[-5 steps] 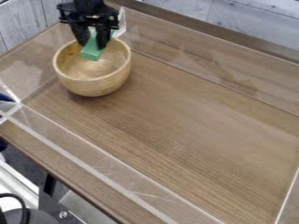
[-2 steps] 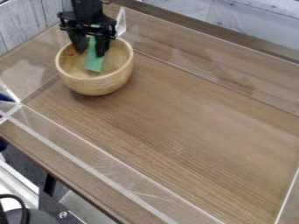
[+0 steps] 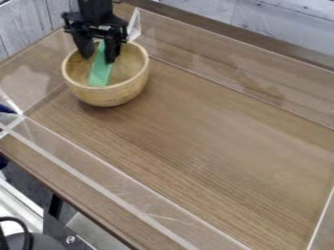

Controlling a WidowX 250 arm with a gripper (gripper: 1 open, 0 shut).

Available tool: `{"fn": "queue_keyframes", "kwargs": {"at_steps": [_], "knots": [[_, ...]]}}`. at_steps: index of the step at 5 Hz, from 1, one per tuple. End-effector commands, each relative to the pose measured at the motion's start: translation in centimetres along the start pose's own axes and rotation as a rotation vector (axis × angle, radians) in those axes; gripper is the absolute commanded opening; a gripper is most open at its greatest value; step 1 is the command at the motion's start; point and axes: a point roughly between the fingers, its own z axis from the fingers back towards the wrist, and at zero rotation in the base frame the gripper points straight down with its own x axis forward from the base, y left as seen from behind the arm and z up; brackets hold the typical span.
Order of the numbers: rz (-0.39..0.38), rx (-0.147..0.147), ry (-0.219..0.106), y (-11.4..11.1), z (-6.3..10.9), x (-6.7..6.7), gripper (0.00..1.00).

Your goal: Put the green block in the brown bowl

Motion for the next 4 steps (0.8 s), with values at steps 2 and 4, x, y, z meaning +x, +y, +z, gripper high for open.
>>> {"fn": "queue_keyframes", "kwargs": {"at_steps": [2, 4], "knots": [[0.017, 0.066, -0.073, -0.1, 6.4, 1.6, 1.0], [0.028, 0.076, -0.064, 0.2, 9.2, 1.7, 1.0]]}}
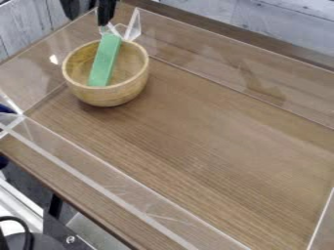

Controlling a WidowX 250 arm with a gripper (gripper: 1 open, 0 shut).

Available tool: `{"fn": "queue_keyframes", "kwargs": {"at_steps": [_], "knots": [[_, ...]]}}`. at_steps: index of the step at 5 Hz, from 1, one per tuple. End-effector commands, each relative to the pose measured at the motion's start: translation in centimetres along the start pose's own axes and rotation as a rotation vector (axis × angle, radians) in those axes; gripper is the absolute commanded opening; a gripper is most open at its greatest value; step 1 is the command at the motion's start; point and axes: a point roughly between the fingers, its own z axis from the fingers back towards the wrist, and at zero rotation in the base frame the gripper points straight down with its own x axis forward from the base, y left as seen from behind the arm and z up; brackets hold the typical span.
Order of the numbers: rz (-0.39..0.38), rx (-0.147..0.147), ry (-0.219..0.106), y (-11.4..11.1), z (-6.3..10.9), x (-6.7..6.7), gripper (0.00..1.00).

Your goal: Put the green block in the brown bowl

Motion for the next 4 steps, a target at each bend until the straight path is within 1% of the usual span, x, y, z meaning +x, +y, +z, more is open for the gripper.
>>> {"fn": "queue_keyframes", "kwargs": {"at_steps": [1, 2, 3, 4], "knots": [[0.037, 0.026, -0.086, 1.4, 2.0, 0.7, 1.0], [0.061, 0.034, -0.068, 1.9, 0.8, 0.7, 1.0], [0.074, 0.035, -0.035, 1.7, -1.1, 0.6, 1.0], [0.082, 0.026, -0.031, 1.6, -2.0, 0.5, 1.0]]}}
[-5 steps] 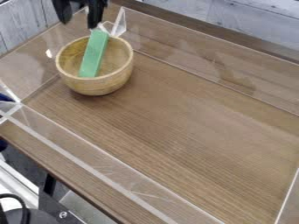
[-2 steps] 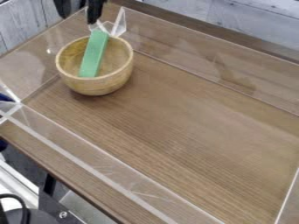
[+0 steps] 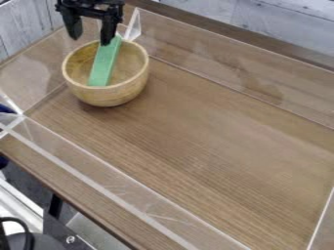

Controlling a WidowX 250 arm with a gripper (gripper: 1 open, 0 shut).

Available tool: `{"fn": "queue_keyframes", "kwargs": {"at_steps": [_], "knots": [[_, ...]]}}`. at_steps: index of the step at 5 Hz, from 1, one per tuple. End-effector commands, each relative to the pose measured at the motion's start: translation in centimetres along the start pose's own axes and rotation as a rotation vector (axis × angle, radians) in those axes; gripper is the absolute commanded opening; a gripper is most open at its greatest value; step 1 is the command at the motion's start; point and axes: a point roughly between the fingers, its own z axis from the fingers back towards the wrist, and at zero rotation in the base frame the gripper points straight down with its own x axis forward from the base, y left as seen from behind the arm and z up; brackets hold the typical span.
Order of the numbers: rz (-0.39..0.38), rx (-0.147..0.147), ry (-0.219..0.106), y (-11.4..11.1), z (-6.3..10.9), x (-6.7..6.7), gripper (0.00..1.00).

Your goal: Put the green block in the brown bowl

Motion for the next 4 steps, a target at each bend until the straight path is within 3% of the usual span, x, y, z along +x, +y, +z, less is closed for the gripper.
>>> {"fn": "queue_keyframes", "kwargs": {"at_steps": [1, 2, 3, 4], "knots": [[0.029, 0.026, -0.037, 0.48, 0.76, 0.38, 1.0], [0.044, 0.032, -0.044, 0.4, 1.01, 0.23, 1.0], [0.03, 0.033, -0.029, 0.01, 0.5, 0.2, 0.0], [0.014, 0.033, -0.015, -0.4, 0.15, 0.12, 1.0]]}}
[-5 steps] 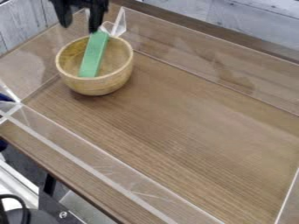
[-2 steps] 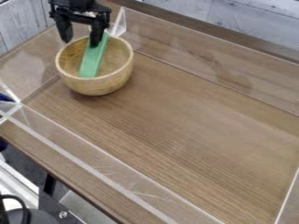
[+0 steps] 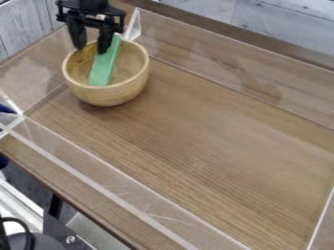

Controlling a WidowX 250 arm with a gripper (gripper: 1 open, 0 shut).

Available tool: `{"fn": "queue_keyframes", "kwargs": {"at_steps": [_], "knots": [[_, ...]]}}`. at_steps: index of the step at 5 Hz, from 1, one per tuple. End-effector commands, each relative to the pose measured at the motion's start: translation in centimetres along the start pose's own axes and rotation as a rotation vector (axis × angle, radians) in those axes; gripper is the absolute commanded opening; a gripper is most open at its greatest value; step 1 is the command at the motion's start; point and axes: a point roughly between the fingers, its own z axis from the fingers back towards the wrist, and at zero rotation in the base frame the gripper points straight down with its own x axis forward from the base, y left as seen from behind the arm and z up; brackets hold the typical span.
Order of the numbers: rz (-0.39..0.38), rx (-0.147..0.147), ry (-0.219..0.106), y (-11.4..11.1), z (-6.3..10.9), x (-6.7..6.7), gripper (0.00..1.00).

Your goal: Put the green block in the brown bowl

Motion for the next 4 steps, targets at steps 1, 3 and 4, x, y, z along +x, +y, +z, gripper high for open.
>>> {"fn": "queue_keyframes", "kwargs": {"at_steps": [1, 3, 4], "knots": [[-0.013, -0.017, -0.013, 0.2, 1.6, 0.1, 1.0], [-0.045, -0.086, -0.015, 0.1, 5.5, -0.5, 1.0], [-0.053, -0.111, -0.023, -0.1, 6.4, -1.0, 1.0]]}}
